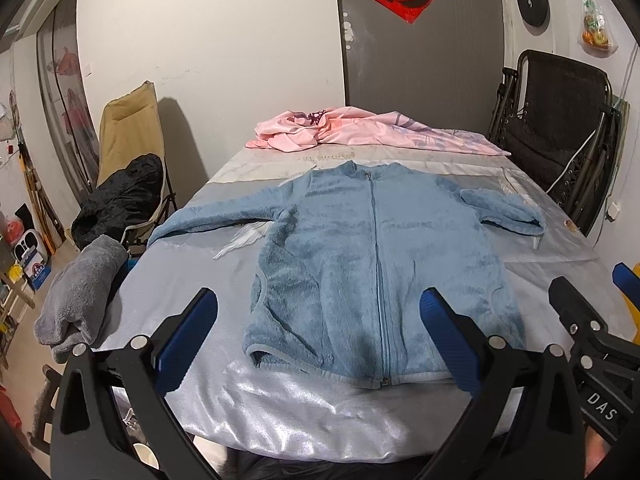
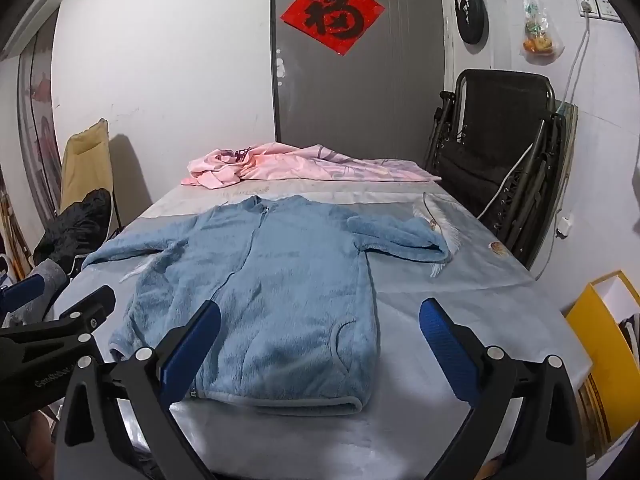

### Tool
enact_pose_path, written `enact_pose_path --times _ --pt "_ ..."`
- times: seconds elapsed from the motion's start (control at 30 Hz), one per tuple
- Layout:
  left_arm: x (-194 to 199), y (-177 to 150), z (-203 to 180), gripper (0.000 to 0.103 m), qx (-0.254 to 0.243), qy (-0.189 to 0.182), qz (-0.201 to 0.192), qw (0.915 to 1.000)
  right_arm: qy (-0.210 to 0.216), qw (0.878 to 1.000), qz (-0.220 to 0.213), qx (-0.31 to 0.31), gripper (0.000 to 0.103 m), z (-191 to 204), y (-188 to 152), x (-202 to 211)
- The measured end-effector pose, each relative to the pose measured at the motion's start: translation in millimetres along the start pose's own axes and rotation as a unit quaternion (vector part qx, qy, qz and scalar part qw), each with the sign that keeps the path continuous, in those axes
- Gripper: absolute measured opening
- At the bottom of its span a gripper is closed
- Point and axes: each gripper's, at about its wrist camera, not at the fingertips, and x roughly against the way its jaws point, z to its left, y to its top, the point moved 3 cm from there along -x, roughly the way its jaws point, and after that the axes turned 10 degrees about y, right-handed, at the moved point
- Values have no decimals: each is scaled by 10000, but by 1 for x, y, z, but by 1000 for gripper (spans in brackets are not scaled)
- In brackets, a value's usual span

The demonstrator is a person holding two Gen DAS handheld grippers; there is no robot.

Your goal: Fold small clothes

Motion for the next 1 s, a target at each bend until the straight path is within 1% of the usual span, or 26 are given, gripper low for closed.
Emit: enact_pose_path --times 0.07,0.1,0.2,0.27,0.3,0.4,0.5,0.8,1.0 --pt "0 -1 0 99 1 1 -8 10000 2 10000 -13 6 100 -1 -1 -3" --pt "0 0 1 99 -3 0 -8 10000 -13 9999 111 -18 100 0 0 -2" --pt "0 -2 0 99 -36 1 -19 10000 -21 9999 120 -47 100 1 -8 0" --pt "-2 -3 0 99 -50 -3 -13 10000 -19 9999 128 -66 100 1 -2 -3" --pt "-2 -5 0 99 -54 -6 -13 10000 14 9999 -122 -25 100 -1 -1 -1" --pt "-2 -6 0 99 -61 -11 -7 10000 17 9997 -240 -5 100 -2 -2 -1" --pt "-2 -7 0 99 -72 -11 -11 10000 10 9999 -121 -32 100 -1 -2 0" --pt "-1 -12 -5 98 -119 -16 10 9999 56 9998 -199 4 100 1 -2 -5" --pt "-2 -13 -6 98 -126 -21 23 9999 10 9999 -98 45 100 2 -3 -6"
